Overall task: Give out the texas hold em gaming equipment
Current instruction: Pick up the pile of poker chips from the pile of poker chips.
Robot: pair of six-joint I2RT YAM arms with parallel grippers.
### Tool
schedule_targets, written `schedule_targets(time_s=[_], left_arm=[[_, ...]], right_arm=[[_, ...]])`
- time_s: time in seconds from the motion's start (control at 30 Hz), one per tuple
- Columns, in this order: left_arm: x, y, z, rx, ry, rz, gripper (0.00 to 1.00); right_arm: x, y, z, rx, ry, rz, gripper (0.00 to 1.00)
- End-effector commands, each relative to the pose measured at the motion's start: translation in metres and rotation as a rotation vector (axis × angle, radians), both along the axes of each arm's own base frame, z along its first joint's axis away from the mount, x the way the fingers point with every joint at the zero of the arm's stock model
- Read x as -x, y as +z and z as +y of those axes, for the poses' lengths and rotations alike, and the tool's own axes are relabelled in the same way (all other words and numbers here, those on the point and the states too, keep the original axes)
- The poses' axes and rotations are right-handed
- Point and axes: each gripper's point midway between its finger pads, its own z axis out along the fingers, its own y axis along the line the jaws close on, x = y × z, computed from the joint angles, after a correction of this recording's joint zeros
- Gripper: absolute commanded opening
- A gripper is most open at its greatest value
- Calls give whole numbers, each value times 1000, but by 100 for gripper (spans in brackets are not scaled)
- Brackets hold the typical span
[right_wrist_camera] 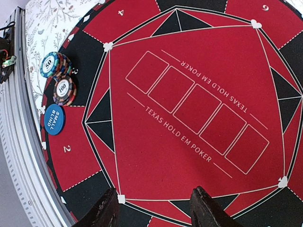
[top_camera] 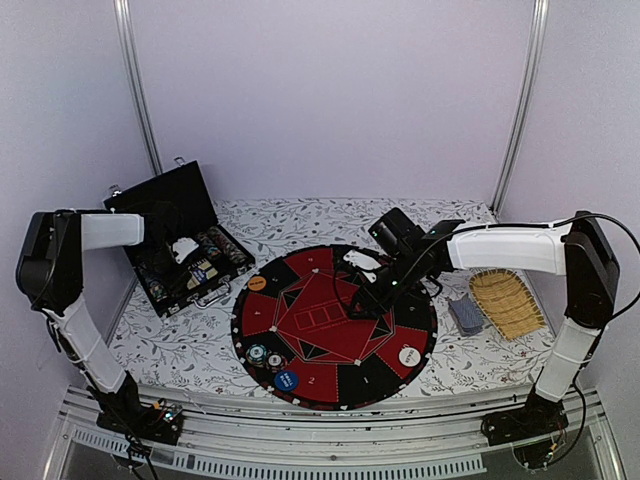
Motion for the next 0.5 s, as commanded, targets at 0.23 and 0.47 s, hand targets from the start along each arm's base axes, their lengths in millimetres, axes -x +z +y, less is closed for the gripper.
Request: schedule_targets(time_s=[0.23, 0.47], left_arm=[[0, -2, 10, -30, 41, -19, 62], [6, -11, -10, 80, 3, 29, 60]], right_arm=[[3, -7, 0, 4, 3, 36, 53], [3, -9, -1, 11, 1, 42, 53]])
